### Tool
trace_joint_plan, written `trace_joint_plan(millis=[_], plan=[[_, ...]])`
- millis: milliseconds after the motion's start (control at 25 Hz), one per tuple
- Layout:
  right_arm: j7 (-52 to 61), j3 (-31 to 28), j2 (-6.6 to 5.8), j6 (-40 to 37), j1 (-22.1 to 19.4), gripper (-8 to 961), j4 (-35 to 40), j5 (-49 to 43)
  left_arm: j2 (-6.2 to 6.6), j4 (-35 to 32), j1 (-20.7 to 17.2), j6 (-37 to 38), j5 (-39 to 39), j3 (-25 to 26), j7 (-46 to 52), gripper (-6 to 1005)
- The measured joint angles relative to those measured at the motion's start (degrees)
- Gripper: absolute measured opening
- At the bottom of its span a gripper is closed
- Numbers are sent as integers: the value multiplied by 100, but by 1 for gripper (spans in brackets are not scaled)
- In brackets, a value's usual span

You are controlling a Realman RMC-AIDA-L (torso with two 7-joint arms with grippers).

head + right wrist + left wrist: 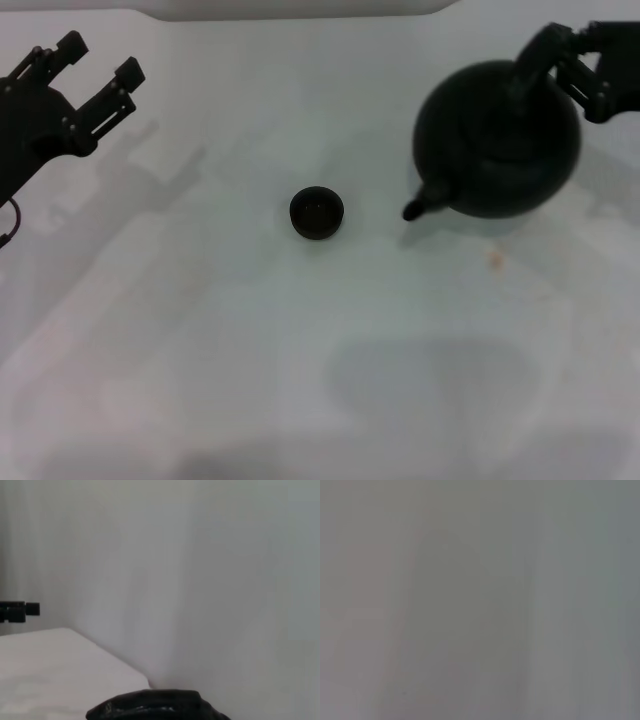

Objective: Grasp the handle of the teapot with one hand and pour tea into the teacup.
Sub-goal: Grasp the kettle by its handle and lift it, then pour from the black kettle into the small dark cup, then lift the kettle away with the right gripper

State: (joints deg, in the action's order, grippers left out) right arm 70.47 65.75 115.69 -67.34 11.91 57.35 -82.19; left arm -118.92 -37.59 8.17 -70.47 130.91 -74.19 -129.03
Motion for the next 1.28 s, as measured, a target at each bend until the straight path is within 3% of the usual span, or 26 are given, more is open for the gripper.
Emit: trace_joint_plan(millis=[600, 1280], plan=[[-562, 2074, -25, 2579, 223, 129, 623, 388, -1, 99, -8, -12, 31, 1, 96, 768], [-582, 3148, -38, 4011, 362, 116, 873, -140, 0, 158, 68, 24, 49, 1, 98, 769]])
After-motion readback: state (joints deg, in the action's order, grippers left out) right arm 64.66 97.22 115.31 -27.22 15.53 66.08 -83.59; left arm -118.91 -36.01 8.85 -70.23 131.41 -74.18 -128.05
